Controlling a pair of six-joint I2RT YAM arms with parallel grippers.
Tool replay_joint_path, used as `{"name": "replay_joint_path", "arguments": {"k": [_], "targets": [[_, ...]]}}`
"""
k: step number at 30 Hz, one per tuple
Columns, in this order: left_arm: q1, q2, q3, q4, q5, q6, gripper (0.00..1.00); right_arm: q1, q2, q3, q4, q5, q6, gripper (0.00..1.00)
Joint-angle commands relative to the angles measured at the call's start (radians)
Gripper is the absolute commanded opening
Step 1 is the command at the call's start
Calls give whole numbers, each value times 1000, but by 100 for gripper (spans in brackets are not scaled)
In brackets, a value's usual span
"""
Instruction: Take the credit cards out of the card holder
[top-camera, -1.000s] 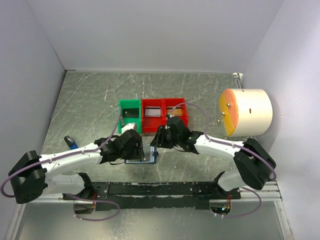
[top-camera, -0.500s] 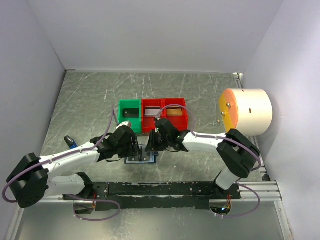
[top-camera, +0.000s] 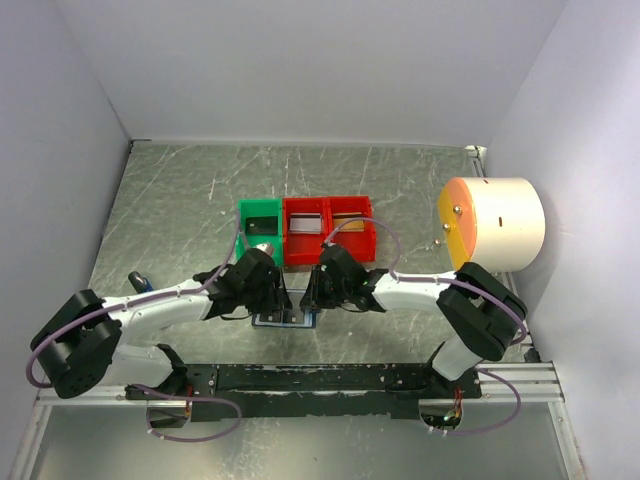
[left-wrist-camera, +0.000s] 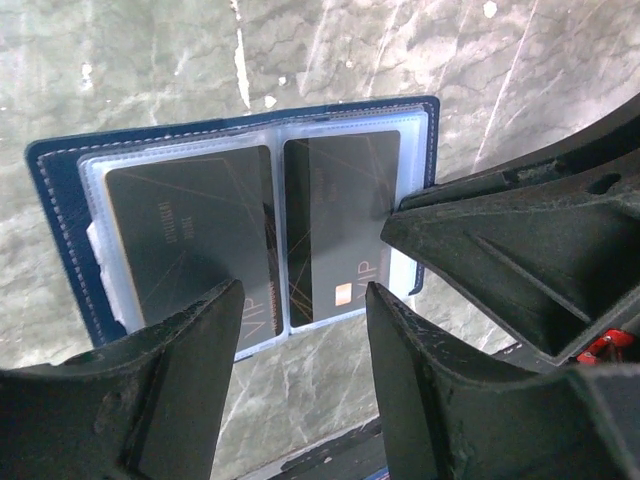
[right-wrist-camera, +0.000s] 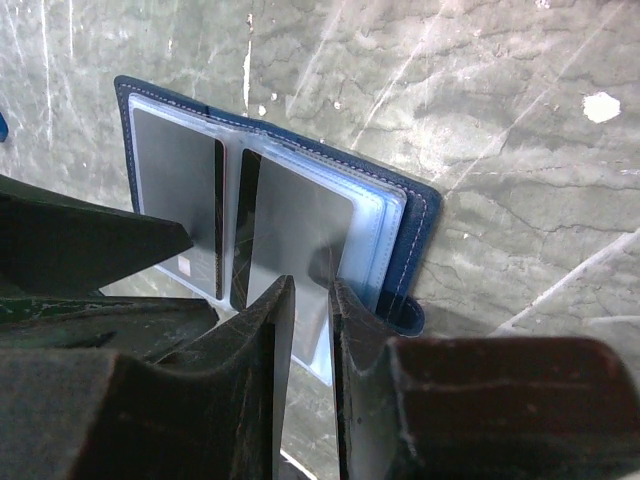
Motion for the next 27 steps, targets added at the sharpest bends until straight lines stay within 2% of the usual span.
{"name": "replay_joint_path", "arguments": {"k": [1,7,20,27], "targets": [[8,25,-17,115,65,-13,62,-11,35,-58,-126,86,-19,22],[9,34,-66,259,136,-32,53,-11,44,-69,-117,72,-22,22],[13,130,-20,56,-46,-38,52,-13,65,-55,-114,73,-18,22],[13,145,-11,67,-32,-23,52,-14,74,-37,-115,69,-23,24]]}}
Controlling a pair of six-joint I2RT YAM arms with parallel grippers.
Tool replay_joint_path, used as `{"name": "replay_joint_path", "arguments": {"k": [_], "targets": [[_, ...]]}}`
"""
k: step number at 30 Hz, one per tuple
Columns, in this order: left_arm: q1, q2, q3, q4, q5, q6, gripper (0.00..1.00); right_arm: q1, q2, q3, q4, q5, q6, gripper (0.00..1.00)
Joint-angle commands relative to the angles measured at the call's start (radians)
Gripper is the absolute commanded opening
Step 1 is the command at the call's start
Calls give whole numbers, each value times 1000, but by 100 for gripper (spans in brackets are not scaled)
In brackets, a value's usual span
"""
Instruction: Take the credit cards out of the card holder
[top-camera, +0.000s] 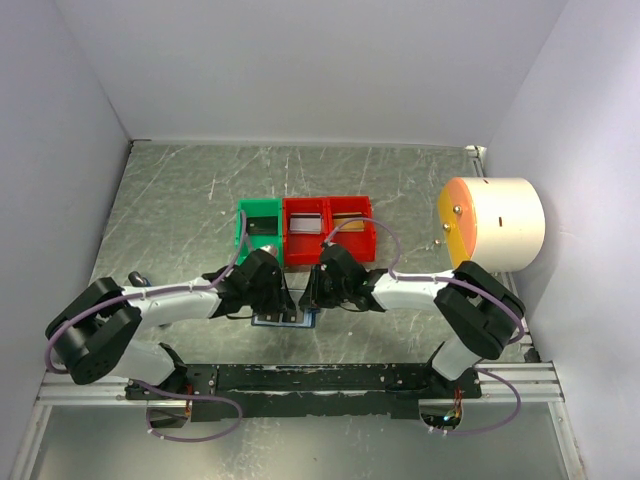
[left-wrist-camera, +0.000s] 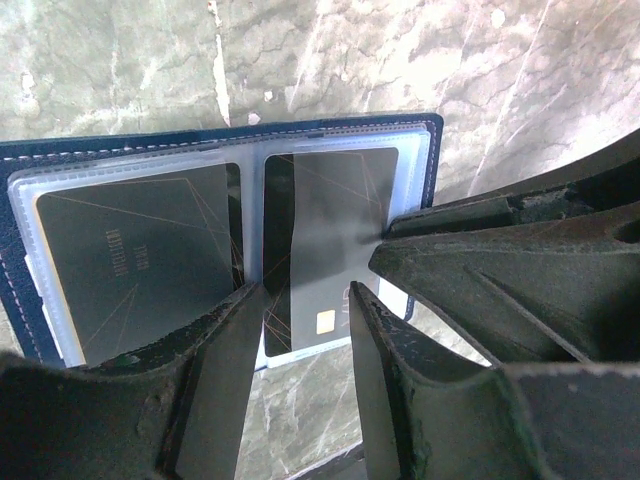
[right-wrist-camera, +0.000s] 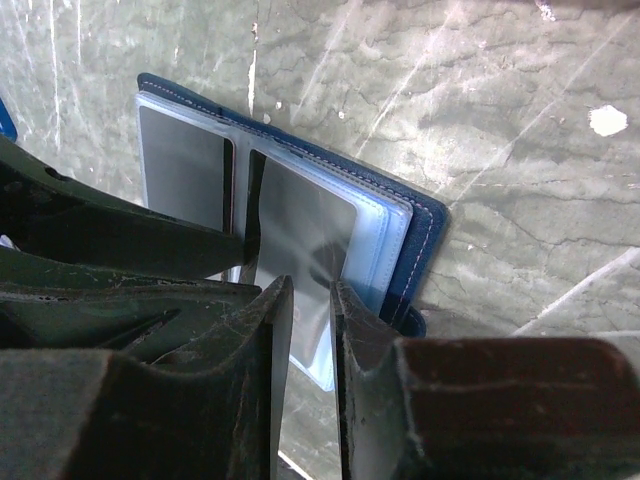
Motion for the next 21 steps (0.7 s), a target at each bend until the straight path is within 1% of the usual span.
{"name": "replay_joint_path", "arguments": {"k": [1,5,16,21], "targets": [[8,41,11,-66,-76,21,52,-8,58,-28,-151,76,-31,24],[7,53,20,-85,-92,14,53,-11,45,-32,-145,75,-26,26],[8,79,92,-188,-179,30,59,-47,42,-97,-61,22,16,27],[8,106,92,-152,-136,45,55,-51,50,-98,-57,22,22,25]]}}
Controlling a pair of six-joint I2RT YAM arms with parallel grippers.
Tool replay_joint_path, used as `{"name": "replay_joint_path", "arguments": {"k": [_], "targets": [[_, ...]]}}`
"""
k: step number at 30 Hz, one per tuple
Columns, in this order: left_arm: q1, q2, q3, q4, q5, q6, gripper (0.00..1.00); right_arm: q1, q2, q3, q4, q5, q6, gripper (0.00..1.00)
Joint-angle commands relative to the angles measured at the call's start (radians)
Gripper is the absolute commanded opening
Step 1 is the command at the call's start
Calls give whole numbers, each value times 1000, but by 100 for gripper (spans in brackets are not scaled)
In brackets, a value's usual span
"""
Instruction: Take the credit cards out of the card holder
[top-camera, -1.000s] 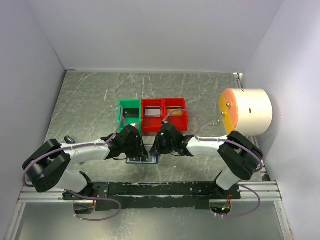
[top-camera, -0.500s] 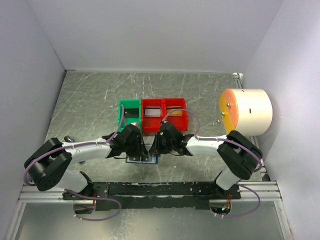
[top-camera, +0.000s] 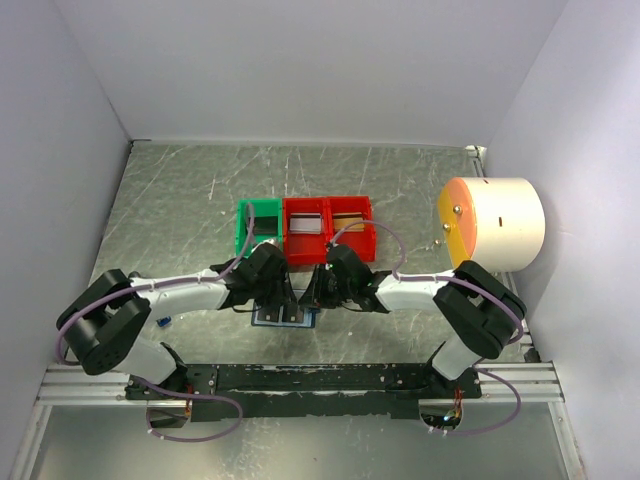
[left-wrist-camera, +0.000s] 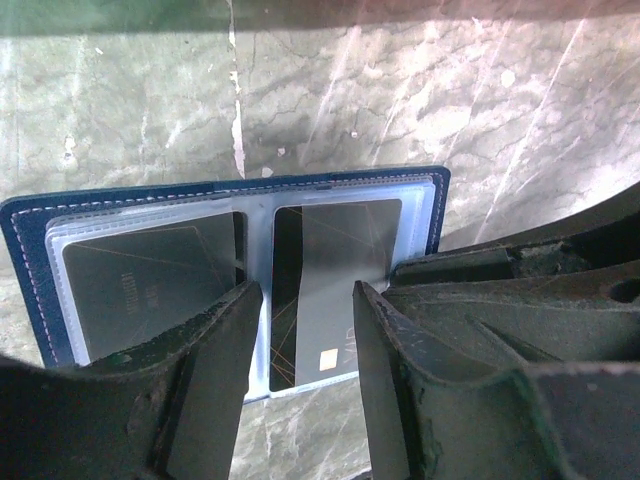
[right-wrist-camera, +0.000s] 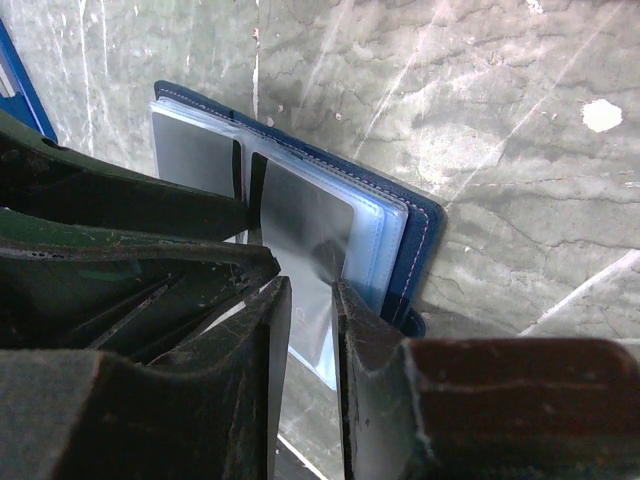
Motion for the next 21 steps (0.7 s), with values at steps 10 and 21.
{"name": "replay_joint_path", "arguments": {"k": [10,21], "targets": [[9,18,-91,61,48,-7,42,-18,60,-70,-116,69,-14,24],[19,-63,-162,208,145,-76,35,-19,79,-78,-99,55,-13,24]]}}
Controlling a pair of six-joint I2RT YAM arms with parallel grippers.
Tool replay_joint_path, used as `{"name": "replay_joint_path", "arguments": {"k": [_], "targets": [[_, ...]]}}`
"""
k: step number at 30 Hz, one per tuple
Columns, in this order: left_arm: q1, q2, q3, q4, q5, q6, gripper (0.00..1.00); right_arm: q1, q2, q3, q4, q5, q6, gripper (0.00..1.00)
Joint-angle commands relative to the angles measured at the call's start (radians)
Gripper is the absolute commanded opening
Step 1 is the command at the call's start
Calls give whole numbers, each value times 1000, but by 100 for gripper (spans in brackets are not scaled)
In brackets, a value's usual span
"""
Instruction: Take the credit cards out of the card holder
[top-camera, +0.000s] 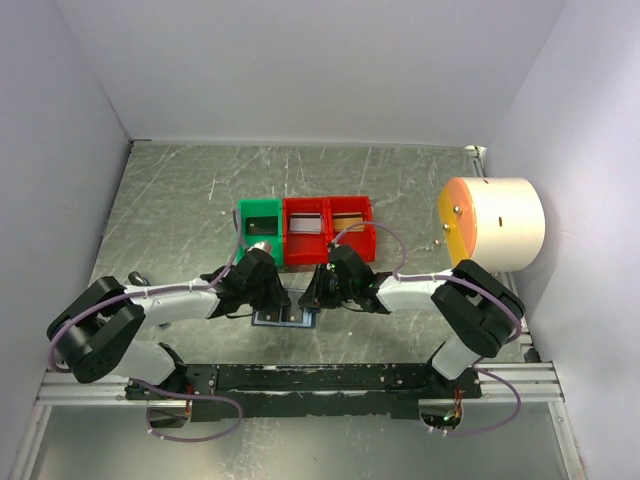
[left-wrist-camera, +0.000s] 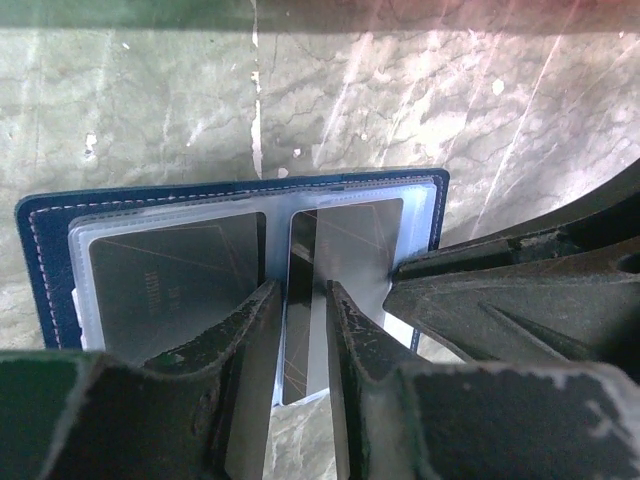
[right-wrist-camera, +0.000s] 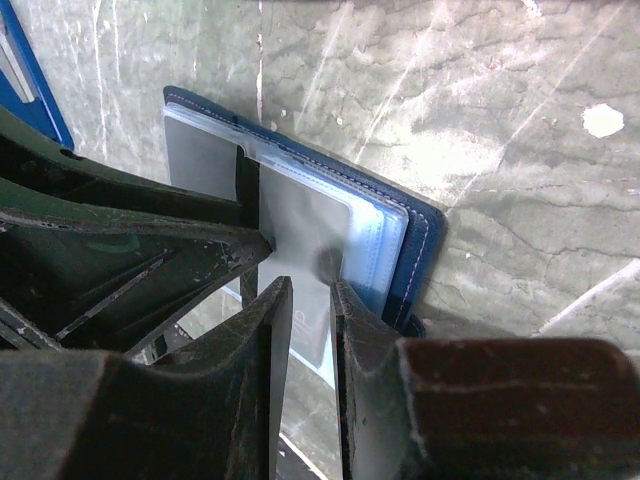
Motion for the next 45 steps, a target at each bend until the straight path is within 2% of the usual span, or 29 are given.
{"name": "replay_joint_path", "arguments": {"k": [1,8,19,25,36,45], "targets": [[5,-20,-58,82,117,-50,34,-7,70,-54,-147,75,-35,24],[27,-56,-134,220,184,-118,25,-6,67,-43,-152,76,-42,24],[72,-91,-212,329,237,-174,16,-6,68,-48,-150,78,-39,25],[74,-100,-199,288,229,-153,7,-7,42,-11,-184,81,-56,28],[78,-151,-178,179,189,-110,7,-5,-3,86,-230,35,-142,35],[78,-136,-172,178,198,-109,7,49,7,179,-272,26,-209,38]]}}
